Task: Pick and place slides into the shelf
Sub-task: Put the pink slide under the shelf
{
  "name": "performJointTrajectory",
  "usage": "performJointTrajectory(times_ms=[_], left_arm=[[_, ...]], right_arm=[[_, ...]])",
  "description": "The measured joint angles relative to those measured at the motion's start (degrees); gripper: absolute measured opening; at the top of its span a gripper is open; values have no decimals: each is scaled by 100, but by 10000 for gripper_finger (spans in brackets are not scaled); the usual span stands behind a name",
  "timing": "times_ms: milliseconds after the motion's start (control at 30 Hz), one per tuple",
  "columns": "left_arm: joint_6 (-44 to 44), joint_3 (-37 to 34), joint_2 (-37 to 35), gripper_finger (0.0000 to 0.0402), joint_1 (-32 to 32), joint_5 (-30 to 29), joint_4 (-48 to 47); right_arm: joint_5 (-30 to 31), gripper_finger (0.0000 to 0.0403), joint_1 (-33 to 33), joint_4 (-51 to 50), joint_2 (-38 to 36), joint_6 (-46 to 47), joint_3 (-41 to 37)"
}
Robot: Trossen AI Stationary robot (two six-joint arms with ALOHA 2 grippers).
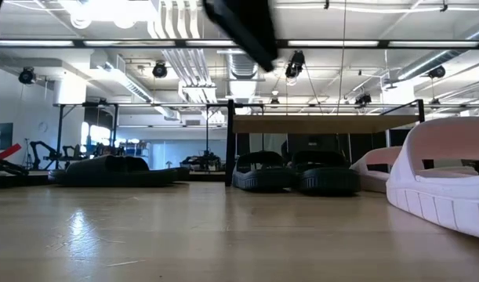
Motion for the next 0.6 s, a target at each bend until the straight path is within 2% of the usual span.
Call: performJointTrajectory(times_ms=[133,300,467,600], left_arm=[[-373,-633,-431,260,-419,-478,-323],[-1777,-1584,-1162,260,-917,-702,-314],[-3268,-2687,-1866,260,-1334,-930,-313],[-4046,-3472,-2368,261,-1555,-953,-313]], right_arm=[[489,215,-288,-163,714,-1227,577],[1338,215,-456,-687,1473,-1437,1344],[1354,215,-681,-678,2073,-1565,1685],[1347,215,-951,-639,2457,-1586,1963]])
